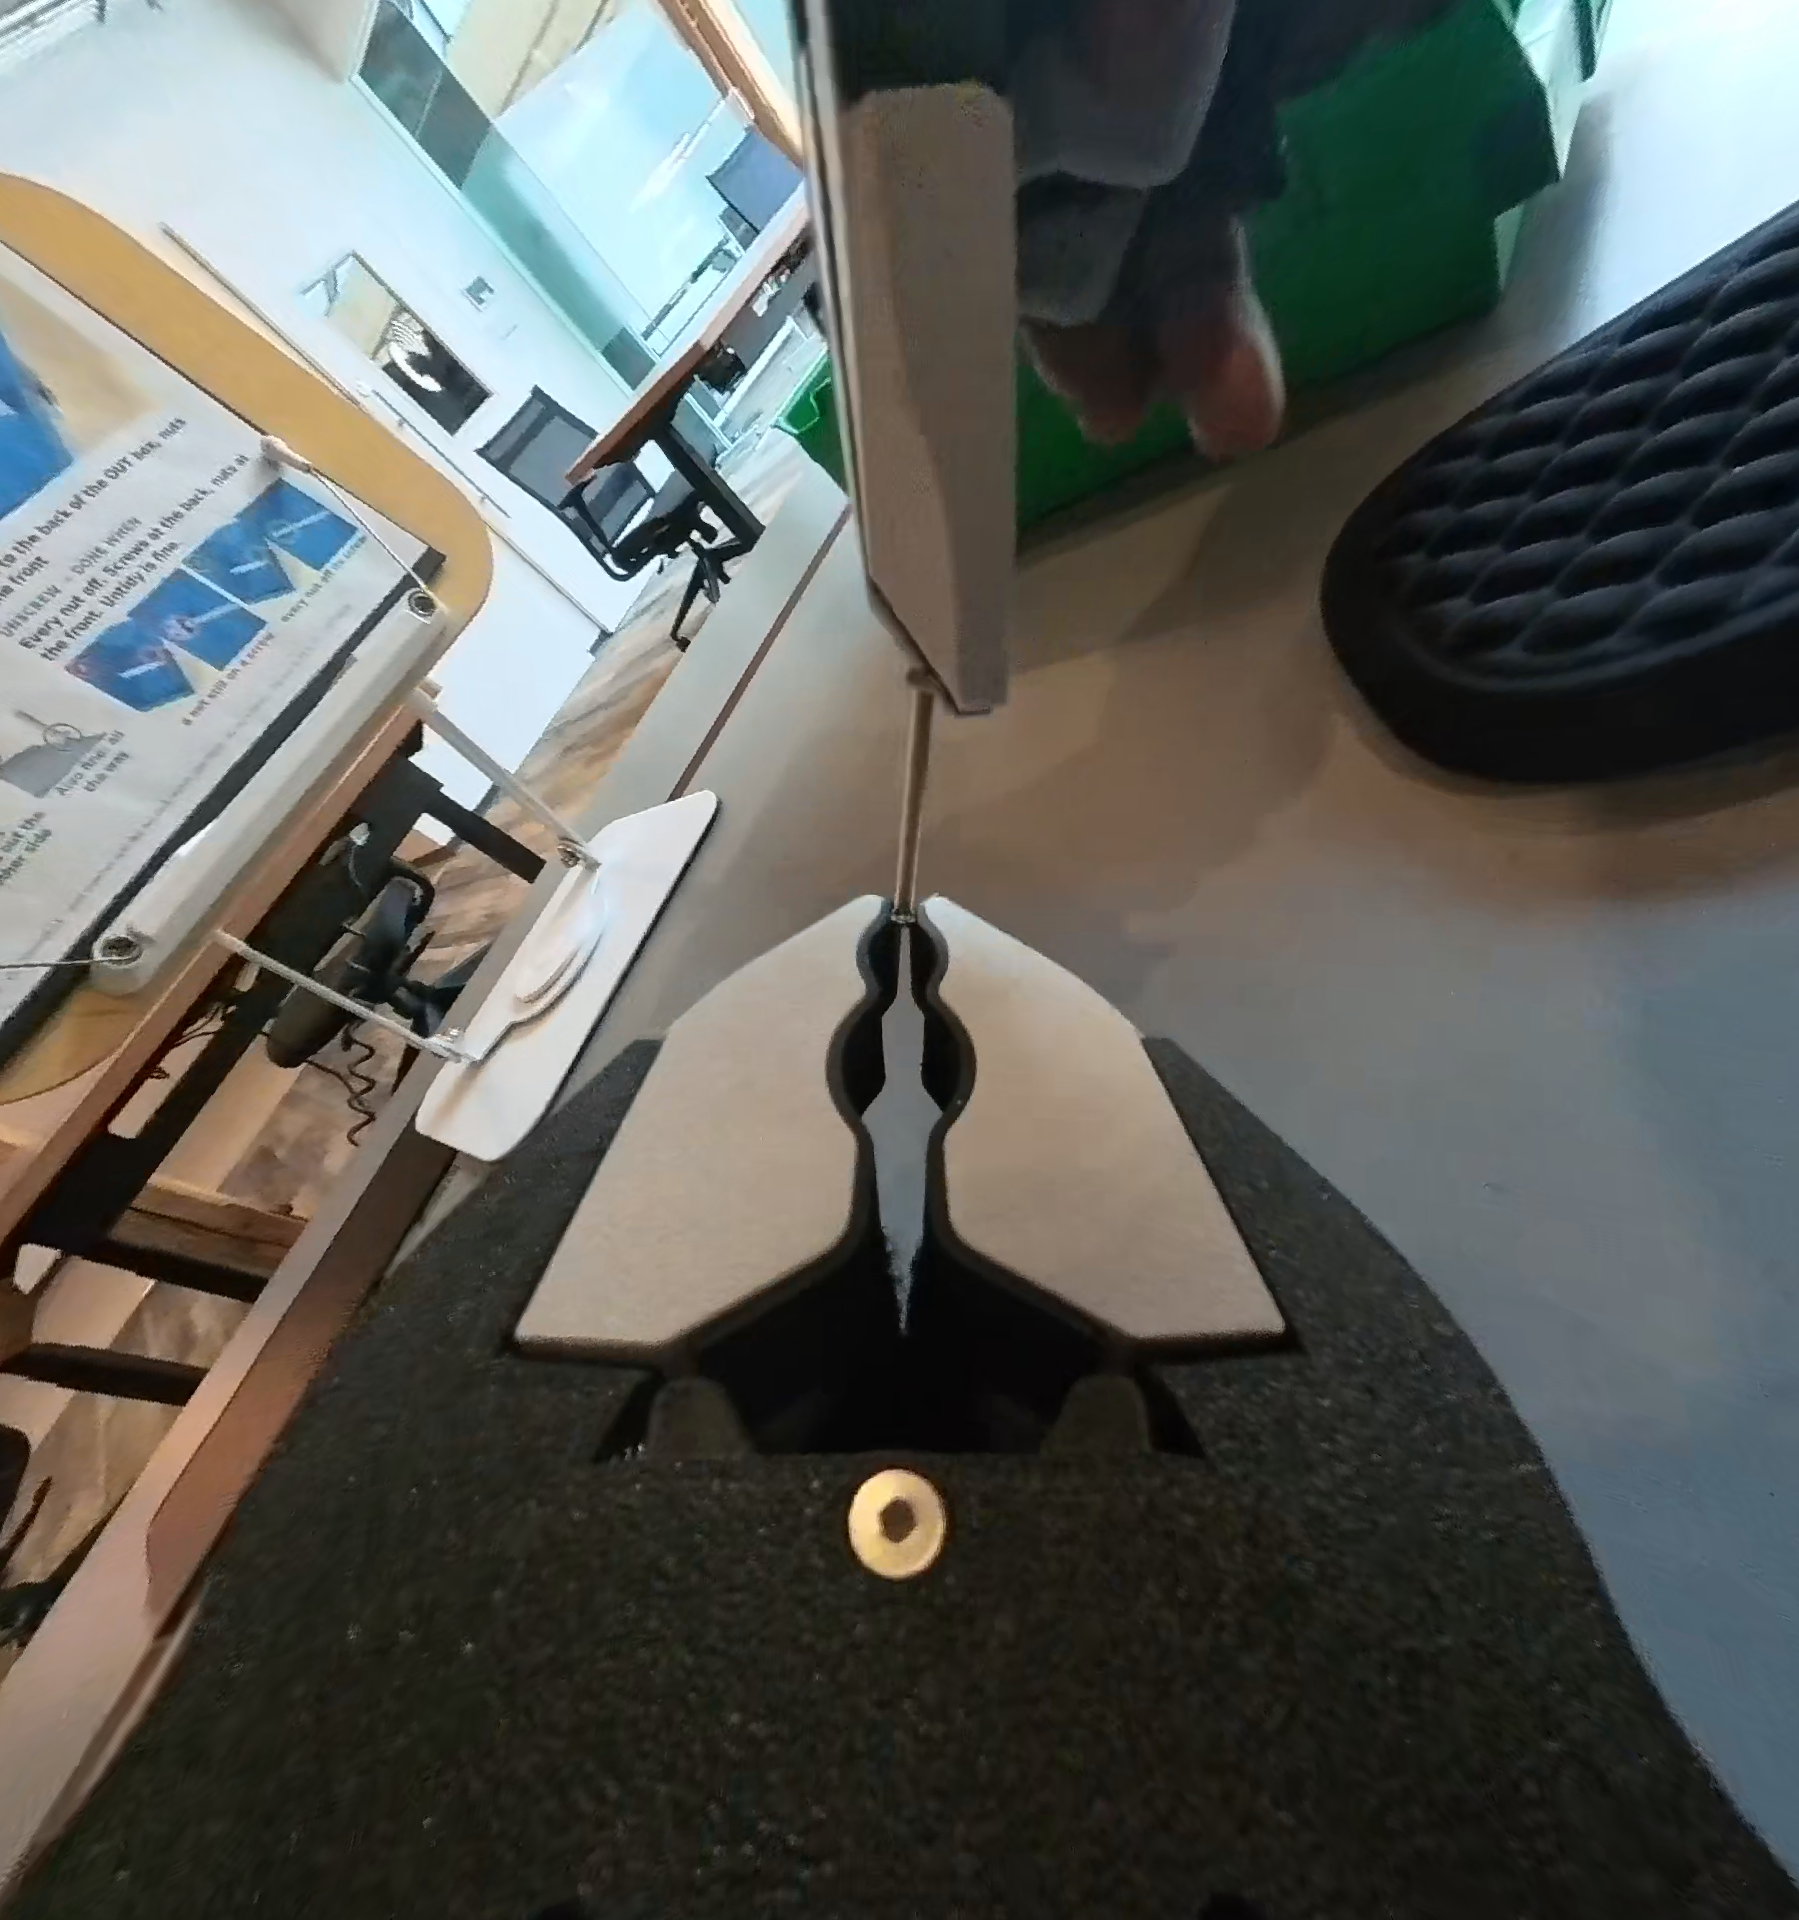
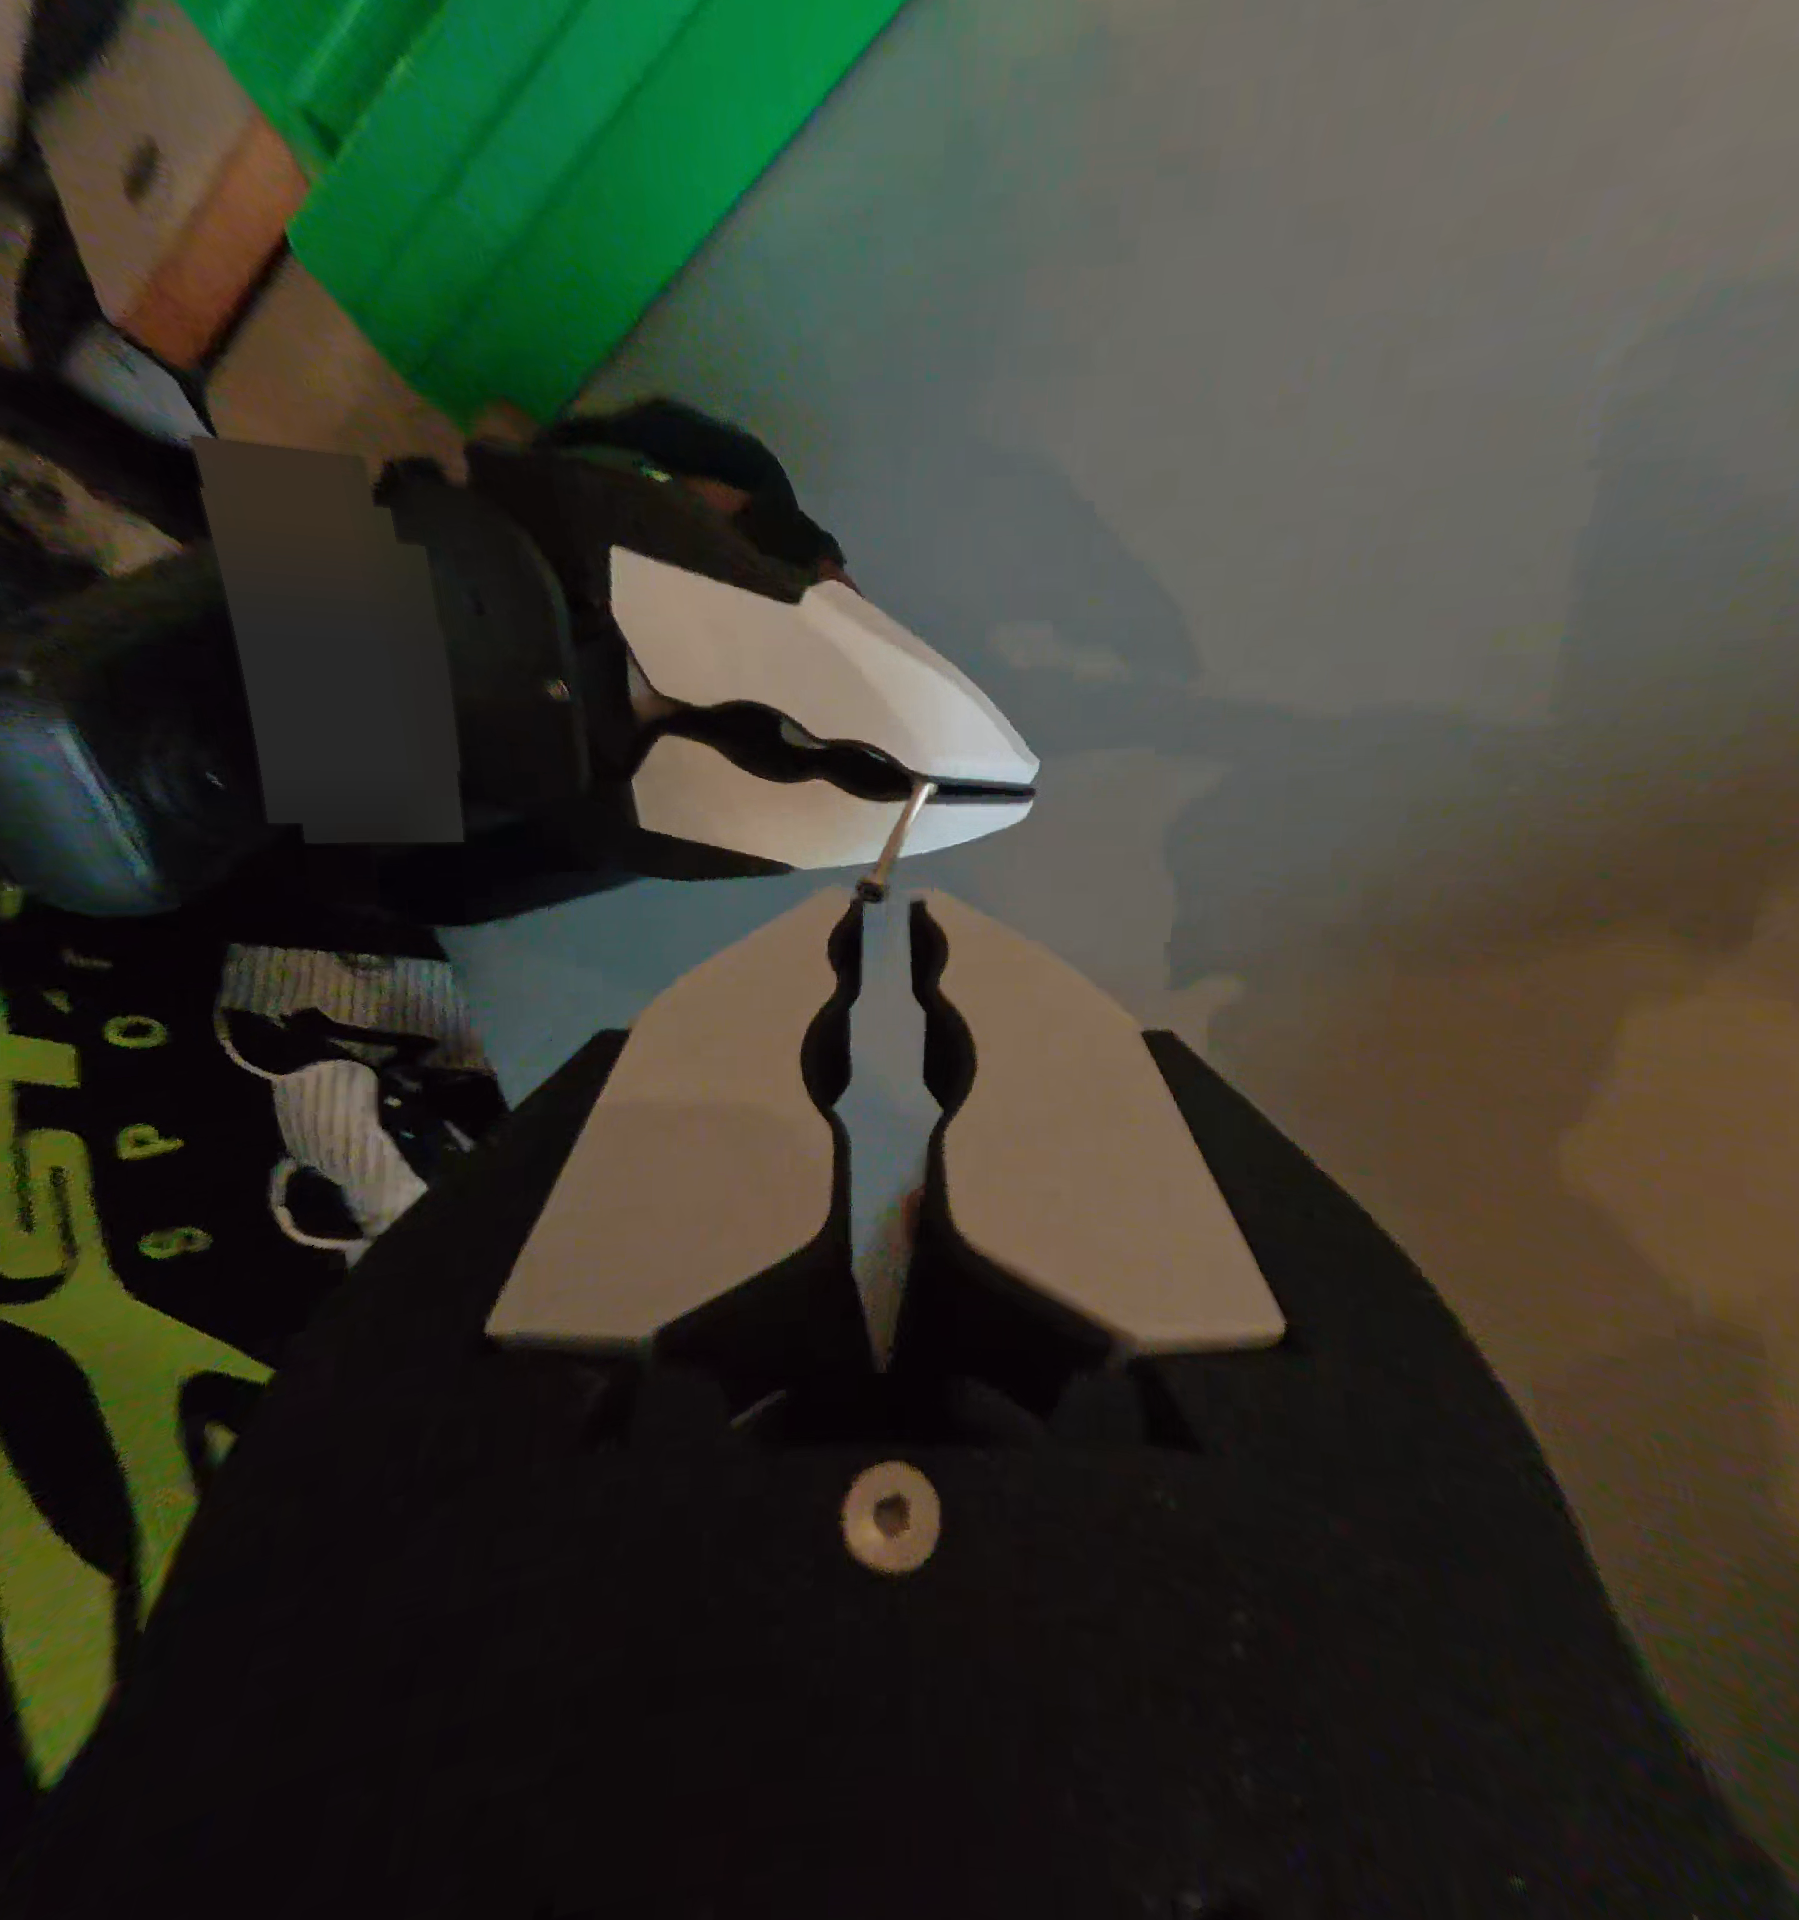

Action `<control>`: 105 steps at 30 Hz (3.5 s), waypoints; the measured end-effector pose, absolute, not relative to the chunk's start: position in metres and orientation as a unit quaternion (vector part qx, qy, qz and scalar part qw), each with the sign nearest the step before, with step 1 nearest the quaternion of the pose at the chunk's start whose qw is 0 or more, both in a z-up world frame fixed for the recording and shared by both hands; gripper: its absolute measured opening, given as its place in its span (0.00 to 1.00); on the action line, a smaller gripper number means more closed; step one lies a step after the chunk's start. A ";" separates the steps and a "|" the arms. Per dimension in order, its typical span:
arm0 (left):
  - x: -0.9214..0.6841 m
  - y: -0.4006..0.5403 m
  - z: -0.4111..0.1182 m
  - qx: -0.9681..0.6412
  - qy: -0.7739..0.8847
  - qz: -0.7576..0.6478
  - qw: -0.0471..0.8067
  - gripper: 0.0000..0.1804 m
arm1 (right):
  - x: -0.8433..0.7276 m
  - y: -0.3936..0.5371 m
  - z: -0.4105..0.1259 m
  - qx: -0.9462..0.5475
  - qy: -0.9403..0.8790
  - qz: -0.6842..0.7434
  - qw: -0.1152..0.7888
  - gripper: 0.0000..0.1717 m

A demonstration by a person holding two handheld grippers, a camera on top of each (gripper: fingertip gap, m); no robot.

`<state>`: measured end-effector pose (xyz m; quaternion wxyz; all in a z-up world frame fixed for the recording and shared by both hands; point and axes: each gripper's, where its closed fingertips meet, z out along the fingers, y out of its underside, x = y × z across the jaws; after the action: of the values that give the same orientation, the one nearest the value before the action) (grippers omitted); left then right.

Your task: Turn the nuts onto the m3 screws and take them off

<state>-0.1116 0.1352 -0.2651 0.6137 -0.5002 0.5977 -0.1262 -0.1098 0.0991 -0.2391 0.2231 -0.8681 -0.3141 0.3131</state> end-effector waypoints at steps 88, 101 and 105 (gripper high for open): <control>-0.109 0.120 -0.269 -0.547 0.575 -0.282 0.539 0.00 | -0.108 0.100 -0.241 -0.843 -0.428 0.194 0.261 0.03; -0.108 0.068 -0.277 -0.498 0.624 -0.477 0.368 0.00 | -0.120 0.054 -0.238 -0.369 -0.883 -0.012 0.290 0.02; -0.110 0.076 -0.267 -0.502 0.590 -0.503 0.382 0.00 | -0.123 0.058 -0.228 -0.395 -0.866 0.008 0.306 0.02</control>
<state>-0.1101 0.0761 -0.2668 0.3825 -0.5021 0.5900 -0.5034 -0.1226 0.0584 -0.2282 0.3061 -0.3947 -0.8663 0.0080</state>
